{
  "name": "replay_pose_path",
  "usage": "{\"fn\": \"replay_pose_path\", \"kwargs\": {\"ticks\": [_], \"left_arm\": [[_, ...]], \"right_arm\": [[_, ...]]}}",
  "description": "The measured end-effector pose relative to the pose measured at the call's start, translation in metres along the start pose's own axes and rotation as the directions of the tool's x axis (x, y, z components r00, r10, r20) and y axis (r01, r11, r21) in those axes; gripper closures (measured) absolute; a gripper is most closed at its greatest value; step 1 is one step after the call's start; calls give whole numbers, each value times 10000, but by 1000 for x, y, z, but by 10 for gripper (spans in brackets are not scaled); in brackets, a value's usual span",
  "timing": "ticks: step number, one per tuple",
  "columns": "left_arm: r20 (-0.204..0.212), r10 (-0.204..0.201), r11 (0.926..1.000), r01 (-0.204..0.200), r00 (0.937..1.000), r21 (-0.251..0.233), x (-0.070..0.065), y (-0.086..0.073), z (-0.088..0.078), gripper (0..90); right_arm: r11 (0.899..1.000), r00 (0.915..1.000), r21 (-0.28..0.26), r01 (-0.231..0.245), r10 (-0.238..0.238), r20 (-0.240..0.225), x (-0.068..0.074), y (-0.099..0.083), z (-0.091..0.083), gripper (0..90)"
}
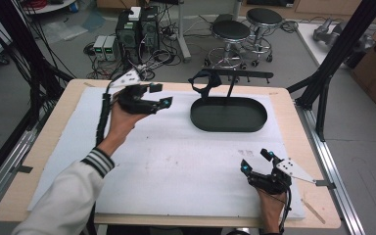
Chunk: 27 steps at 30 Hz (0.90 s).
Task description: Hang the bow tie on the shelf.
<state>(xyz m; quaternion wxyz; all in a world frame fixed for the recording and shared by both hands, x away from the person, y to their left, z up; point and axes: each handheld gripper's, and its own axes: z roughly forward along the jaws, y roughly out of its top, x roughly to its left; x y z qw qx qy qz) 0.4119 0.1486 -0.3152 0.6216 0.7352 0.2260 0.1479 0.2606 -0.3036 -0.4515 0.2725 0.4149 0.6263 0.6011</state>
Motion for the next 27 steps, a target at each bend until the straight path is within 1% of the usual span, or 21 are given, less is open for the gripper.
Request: {"fn": "replay_pose_path", "kwargs": {"ticks": [2,4,6,8,9,10,11,12,14,16,17,19,21,22,23,24,27], "left_arm": [[-60,125,9999,-126,9999,-45,-2,-10,-24,283],[-328,344,9994,-345,9989,-22,-5,-20,-49,281],[-519,347,9992,-357,9980,-177,-9,-32,-74,275],[-832,354,9989,-377,9959,-270,-14,-46,-96,269],[-1012,441,9984,-474,9939,-310,-16,-53,-106,267],[-1346,611,9977,-644,9890,-204,-20,-63,-117,267],[-1474,661,9975,-693,9869,-168,-22,-70,-124,259],[-1582,663,9974,-702,9852,-192,-25,-80,-131,250],[-1809,704,9973,-732,9810,-85,-30,-99,-145,244],[-1995,615,9978,-650,9780,-111,-32,-119,-156,238],[-2131,514,9985,-541,9757,-69,-32,-129,-161,236],[-2281,464,9988,-480,9725,-15,-32,-140,-167,224],[-2439,390,9992,-410,9690,-31,-32,-147,-173,223],[-2422,296,9994,-336,9698,-125,-32,-150,-175,220],[-2435,294,9994,-335,9695,-126,-32,-153,-176,218],[-2505,354,9992,-395,9675,-113,-32,-155,-176,217],[-2619,156,9992,-250,9650,-326,-31,-162,-173,193]], "right_arm": [[10000,10000,2,-11,11,6,0,0,0,81],[10000,10000,14,-26,26,33,1,0,0,81],[9999,9999,-8,104,-104,79,1,0,0,81],[9999,9998,20,157,-158,137,2,0,0,81],[9999,9997,28,152,-153,175,3,0,0,81],[9998,9996,17,205,-205,170,2,0,1,81],[9998,9997,70,169,-170,200,3,0,1,81],[9998,9996,25,210,-211,211,2,0,1,81],[9998,9994,32,213,-214,270,3,0,1,80],[9997,9993,40,232,-233,296,4,0,0,81],[9996,9991,41,265,-267,332,4,0,0,81],[9997,9989,21,261,-262,387,5,0,1,81],[9996,9987,36,295,-296,414,5,0,1,81],[9995,9987,43,303,-305,418,5,0,1,81],[9995,9986,46,313,-314,430,5,0,1,81],[9995,9986,37,299,-301,440,5,0,1,81],[9995,9985,29,311,-312,456,5,0,1,81]]}}
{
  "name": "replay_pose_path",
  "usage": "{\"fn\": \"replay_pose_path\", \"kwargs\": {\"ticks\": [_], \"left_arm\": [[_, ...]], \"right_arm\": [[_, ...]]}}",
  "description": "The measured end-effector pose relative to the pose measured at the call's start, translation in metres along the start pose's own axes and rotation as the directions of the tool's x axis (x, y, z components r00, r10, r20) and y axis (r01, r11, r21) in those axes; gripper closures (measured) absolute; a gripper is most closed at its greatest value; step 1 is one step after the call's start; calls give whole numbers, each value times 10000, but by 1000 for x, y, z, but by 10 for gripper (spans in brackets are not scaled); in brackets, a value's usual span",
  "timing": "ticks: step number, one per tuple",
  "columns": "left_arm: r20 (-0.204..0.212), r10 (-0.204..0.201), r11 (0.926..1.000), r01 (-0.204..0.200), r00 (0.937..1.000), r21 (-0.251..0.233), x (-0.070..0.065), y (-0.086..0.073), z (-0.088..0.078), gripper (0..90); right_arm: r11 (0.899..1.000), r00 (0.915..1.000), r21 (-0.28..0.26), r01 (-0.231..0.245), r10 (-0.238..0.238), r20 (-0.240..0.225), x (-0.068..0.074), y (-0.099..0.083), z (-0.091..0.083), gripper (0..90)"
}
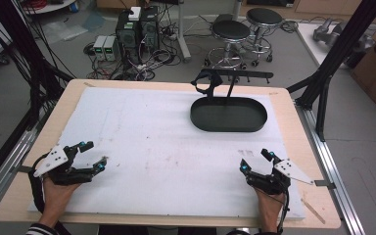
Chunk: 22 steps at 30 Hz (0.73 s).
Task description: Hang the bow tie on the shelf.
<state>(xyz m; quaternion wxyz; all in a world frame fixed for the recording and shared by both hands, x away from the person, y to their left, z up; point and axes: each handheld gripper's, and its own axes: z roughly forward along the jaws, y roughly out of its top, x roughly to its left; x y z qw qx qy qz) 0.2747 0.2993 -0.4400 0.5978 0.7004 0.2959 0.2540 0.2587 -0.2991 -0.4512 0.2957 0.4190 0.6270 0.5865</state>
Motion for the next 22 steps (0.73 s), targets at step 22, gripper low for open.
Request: {"fn": "replay_pose_path", "kwargs": {"ticks": [22], "left_arm": [[-491,-610,9966,581,9969,-577,2,-11,0,172]], "right_arm": [[9997,9999,217,-62,61,91,0,1,2,81]]}}
